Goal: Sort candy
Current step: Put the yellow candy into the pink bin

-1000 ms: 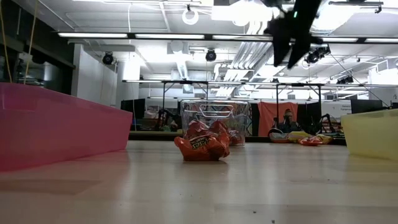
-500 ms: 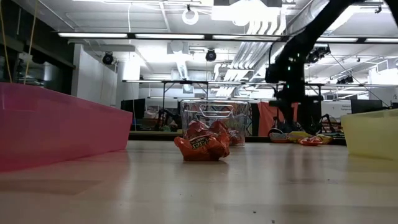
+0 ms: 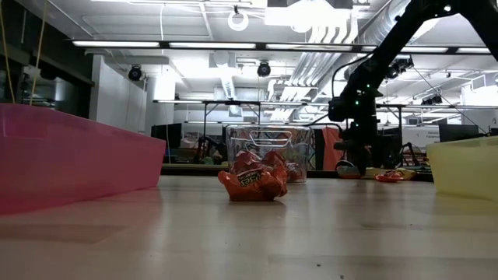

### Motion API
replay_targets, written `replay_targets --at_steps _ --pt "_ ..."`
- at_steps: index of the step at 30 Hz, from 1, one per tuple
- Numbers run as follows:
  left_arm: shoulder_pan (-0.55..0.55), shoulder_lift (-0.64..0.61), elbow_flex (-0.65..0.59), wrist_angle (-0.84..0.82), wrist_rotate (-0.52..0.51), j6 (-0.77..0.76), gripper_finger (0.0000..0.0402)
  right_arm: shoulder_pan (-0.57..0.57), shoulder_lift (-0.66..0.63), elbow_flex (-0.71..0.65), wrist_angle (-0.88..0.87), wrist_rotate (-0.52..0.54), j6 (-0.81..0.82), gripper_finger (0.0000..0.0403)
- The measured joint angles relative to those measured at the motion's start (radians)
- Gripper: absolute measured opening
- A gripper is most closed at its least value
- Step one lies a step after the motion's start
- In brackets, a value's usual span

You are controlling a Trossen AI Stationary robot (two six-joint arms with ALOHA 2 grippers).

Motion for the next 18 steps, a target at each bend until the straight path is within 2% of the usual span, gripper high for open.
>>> replay_targets --at_steps 4,6,10,13,18 --pt "0.0 0.0 0.0 0.0 -0.002 0.012 0.0229 0.0 -0.044 0.0 -0.043 0.011 -0.037 0.0062" --pt "0.0 0.0 0.0 0.0 -0.002 0.03 0.0229 0.0 -0.086 0.0 -0.061 0.011 -0.069 0.0018" --pt "0.0 0.0 0.0 0.001 -0.008 0.063 0.0229 0.005 -0.226 0.0 -0.096 0.011 -0.069 0.0027" --pt "0.0 0.0 0.0 0.009 -0.045 0.08 0.0229 0.025 -0.364 0.0 -0.117 -0.023 -0.072 0.0007" --pt "0.002 0.0 -0.001 0.009 -0.103 0.09 0.0229 0.124 -0.601 0.0 -0.122 -0.219 -0.041 0.0008"
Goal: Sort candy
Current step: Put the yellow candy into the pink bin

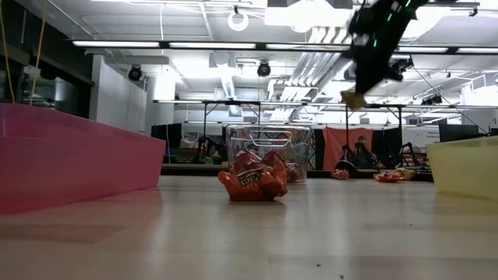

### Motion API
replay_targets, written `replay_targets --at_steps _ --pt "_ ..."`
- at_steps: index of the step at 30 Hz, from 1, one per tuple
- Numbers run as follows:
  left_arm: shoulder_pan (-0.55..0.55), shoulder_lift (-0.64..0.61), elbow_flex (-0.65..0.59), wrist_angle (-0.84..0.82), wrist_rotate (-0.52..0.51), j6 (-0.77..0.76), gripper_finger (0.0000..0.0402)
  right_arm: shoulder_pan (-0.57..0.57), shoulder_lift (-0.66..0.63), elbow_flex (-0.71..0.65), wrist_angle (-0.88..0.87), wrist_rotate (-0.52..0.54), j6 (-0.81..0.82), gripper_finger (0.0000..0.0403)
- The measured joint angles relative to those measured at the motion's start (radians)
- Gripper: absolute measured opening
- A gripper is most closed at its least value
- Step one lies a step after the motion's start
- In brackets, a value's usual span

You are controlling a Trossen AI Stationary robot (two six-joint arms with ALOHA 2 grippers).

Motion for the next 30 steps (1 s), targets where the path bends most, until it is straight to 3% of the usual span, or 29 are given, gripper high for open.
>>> replay_targets --at_steps 4,9,13,17,20,23,30 --pt "0.024 -0.001 -0.055 0.072 0.001 0.0 0.0229 0.172 -0.149 0.0 0.008 -0.112 0.064 0.0003" --pt "0.066 0.011 -0.242 0.453 0.114 0.061 0.0229 0.489 -0.246 -0.005 0.069 -0.081 0.163 0.0002" --pt "0.11 0.06 -0.386 0.81 0.227 0.106 0.0229 0.755 -0.264 -0.083 0.308 0.003 0.255 0.0001" --pt "0.16 0.121 -0.423 1.054 0.377 0.145 0.0229 0.954 -0.229 -0.197 0.723 0.067 0.255 0.0001" --pt "0.19 0.172 -0.405 1.103 0.488 0.173 0.0229 1.039 -0.174 -0.249 1.01 0.074 0.19 0.0001" --pt "0.213 0.224 -0.372 1.105 0.54 0.198 0.0229 1.08 -0.107 -0.258 1.191 0.075 0.172 0.0" --pt "0.249 0.326 -0.289 1.103 0.656 0.217 0.0229 1.089 0.024 -0.189 1.215 0.013 0.127 0.0"
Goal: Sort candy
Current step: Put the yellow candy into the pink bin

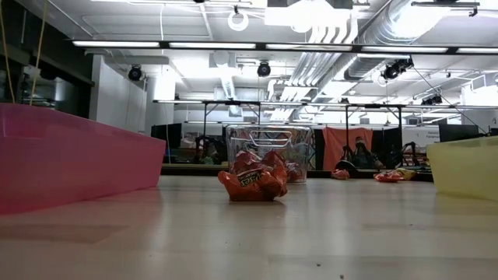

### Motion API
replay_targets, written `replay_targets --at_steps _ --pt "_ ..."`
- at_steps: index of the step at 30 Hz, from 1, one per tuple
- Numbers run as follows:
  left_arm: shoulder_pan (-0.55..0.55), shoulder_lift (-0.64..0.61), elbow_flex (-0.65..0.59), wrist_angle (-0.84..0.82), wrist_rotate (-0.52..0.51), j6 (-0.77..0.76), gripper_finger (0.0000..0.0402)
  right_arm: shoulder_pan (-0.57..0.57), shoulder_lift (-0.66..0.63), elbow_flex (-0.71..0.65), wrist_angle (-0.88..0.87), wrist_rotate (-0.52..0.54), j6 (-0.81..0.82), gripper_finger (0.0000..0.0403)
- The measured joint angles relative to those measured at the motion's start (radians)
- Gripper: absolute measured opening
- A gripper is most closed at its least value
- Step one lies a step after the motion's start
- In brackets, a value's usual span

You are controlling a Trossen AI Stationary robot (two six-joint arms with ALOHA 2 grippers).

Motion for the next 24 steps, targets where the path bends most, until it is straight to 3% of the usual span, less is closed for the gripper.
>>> replay_targets --at_steps 11,15,21,24 --pt "0.002 0.01 0.018 0.002 0.11 0.0 0.0218 -0.002 0.014 0.014 -0.009 -0.011 -0.005 0.0" --pt "0.002 0.01 0.018 0.004 0.111 0.023 0.0163 -0.003 0.016 0.014 -0.008 -0.008 -0.005 0.0001" --pt "0.002 0.01 0.018 0.003 0.111 0.043 0.002 -0.003 0.016 0.014 -0.009 -0.012 0.028 0.0041" --pt "0.002 0.01 0.018 0.002 0.109 0.043 0.0015 -0.002 0.016 0.014 -0.009 -0.011 0.028 0.009"
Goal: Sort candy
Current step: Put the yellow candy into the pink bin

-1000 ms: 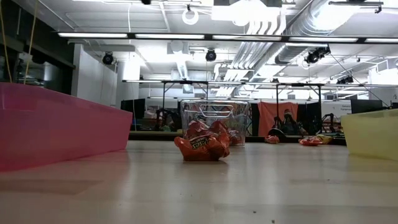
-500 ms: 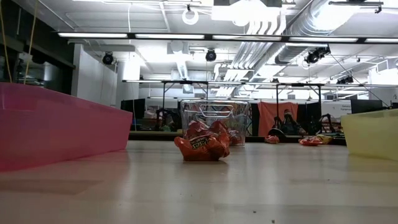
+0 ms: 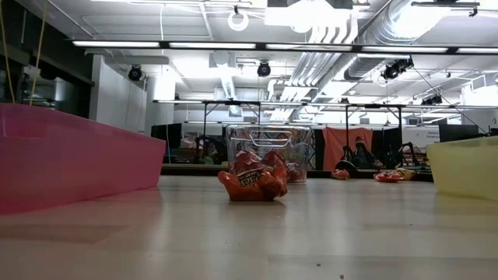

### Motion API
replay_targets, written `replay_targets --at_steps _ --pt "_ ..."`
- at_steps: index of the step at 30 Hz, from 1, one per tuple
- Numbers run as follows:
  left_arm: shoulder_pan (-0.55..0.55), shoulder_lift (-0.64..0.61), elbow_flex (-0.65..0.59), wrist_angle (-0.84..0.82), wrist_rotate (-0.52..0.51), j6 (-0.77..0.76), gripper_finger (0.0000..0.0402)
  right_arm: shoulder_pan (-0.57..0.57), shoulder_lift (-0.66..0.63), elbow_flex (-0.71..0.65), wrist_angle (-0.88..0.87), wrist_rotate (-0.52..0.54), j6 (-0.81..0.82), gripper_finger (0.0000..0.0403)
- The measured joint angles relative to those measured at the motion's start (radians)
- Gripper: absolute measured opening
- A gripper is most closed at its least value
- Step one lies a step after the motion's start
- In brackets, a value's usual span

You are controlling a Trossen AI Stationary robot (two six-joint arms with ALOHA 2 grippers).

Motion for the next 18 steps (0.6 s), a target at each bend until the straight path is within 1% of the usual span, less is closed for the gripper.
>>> replay_targets --at_steps 3,6,9,11,14,16,18 --pt "0.0 -0.011 0.0 -0.022 -0.001 0.0 0.0008 0.0 -0.006 0.0 -0.008 0.026 0.0 0.0146" --pt "0.001 -0.048 0.001 -0.102 -0.009 0.001 0.0004 -0.001 -0.029 0.0 -0.035 0.033 -0.01 0.0198" --pt "0.008 -0.109 0.001 -0.229 -0.026 0.009 0.0002 -0.01 -0.069 0.0 -0.08 0.036 -0.051 0.0235" --pt "0.014 -0.157 0.0 -0.319 -0.042 0.01 0.0002 -0.019 -0.103 0.0 -0.117 0.039 -0.064 0.025" --pt "0.015 -0.254 0.001 -0.475 -0.066 -0.012 0.0001 -0.034 -0.147 0.0 -0.182 0.068 -0.068 0.0258" --pt "0.011 -0.323 0.002 -0.607 -0.07 -0.066 0.0001 -0.042 -0.174 0.0 -0.212 0.087 -0.074 0.0259" --pt "-0.006 -0.378 0.002 -0.743 -0.073 -0.154 0.0001 -0.048 -0.196 0.0 -0.253 0.118 -0.082 0.0259"
